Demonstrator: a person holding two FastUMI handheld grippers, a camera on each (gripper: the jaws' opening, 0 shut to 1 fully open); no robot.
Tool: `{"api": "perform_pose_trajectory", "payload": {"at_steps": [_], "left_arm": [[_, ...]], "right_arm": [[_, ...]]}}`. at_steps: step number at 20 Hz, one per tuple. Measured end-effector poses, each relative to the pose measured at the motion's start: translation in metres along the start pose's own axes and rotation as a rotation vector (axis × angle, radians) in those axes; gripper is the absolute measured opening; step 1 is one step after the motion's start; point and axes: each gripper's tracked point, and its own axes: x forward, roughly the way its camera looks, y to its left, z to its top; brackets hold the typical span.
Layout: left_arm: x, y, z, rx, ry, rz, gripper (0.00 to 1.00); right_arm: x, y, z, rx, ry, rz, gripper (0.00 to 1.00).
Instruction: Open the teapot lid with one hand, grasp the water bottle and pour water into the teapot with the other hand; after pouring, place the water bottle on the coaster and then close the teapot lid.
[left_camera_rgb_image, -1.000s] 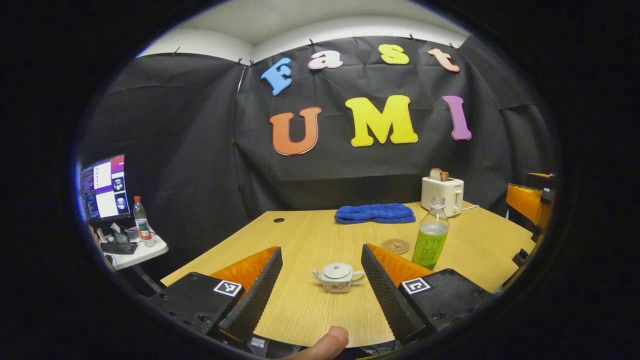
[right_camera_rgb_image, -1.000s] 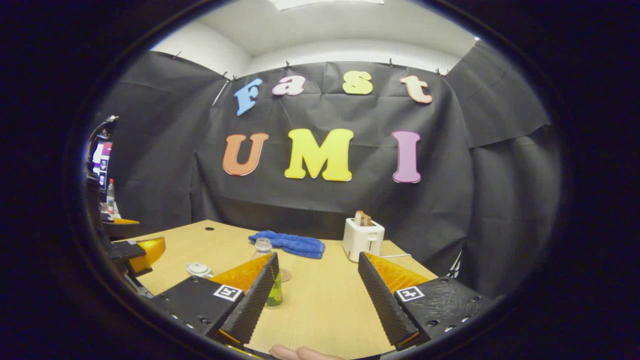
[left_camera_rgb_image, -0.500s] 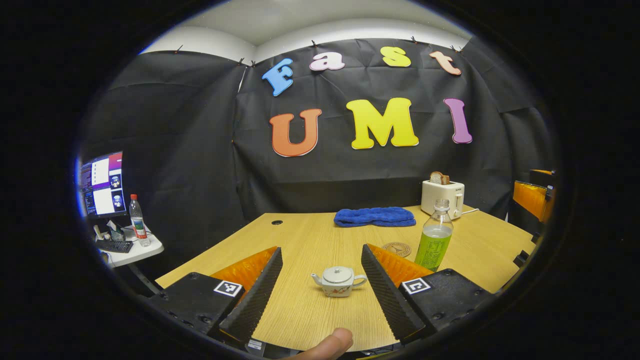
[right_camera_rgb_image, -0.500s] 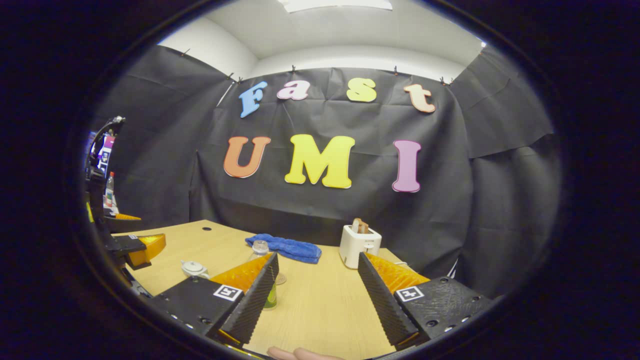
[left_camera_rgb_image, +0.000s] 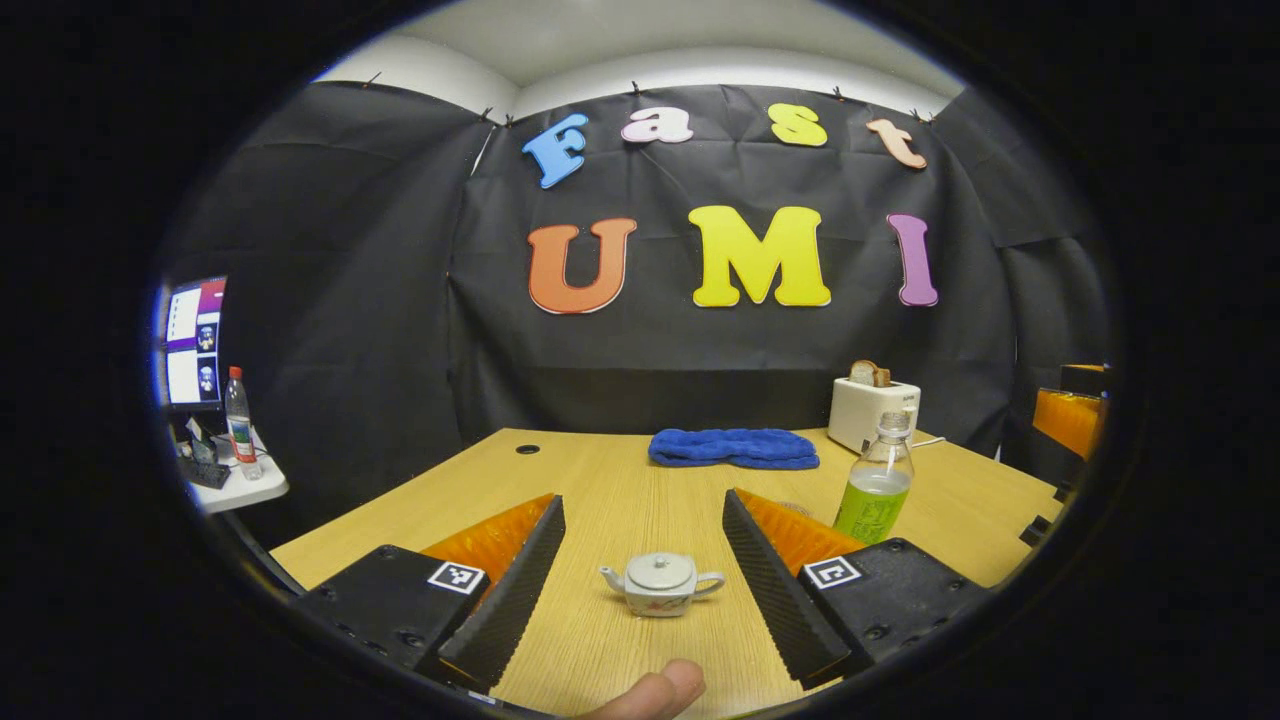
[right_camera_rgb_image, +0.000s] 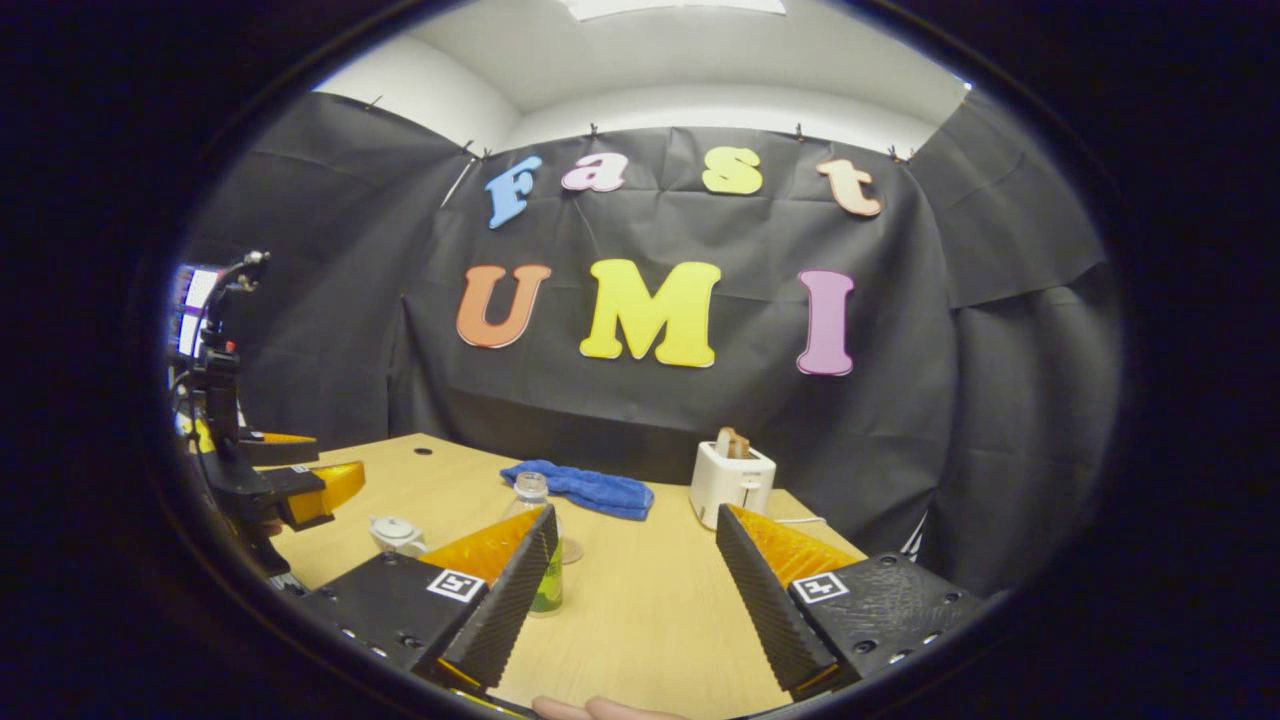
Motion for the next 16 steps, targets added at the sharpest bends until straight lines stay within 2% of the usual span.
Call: {"api": "perform_pose_trajectory", "payload": {"at_steps": [5,10,12,13,14,15,16], "left_arm": [[0.049,0.003,-0.034,0.017,0.029,-0.003,1.0],[0.074,0.003,-0.066,0.07,0.083,-0.006,0.99],[0.076,-0.003,-0.068,0.056,0.089,-0.035,0.92],[0.076,-0.008,-0.068,0.048,0.084,-0.053,0.82],[0.077,-0.009,-0.068,0.039,0.083,-0.062,0.77],[0.079,-0.01,-0.071,0.038,0.095,-0.067,0.67],[0.08,-0.01,-0.077,0.04,0.115,-0.068,0.62]], "right_arm": [[0.015,-0.004,-0.017,0.006,0.044,-0.015,0.95],[0.024,-0.005,-0.029,0.004,0.082,-0.029,0.95],[0.026,-0.006,-0.032,-0.005,0.085,-0.037,0.95],[0.026,-0.005,-0.033,-0.006,0.087,-0.036,0.97],[0.027,-0.004,-0.033,-0.004,0.091,-0.033,0.96],[0.027,-0.003,-0.036,-0.003,0.094,-0.029,0.96],[0.027,-0.002,-0.035,-0.005,0.096,-0.028,0.96]]}}
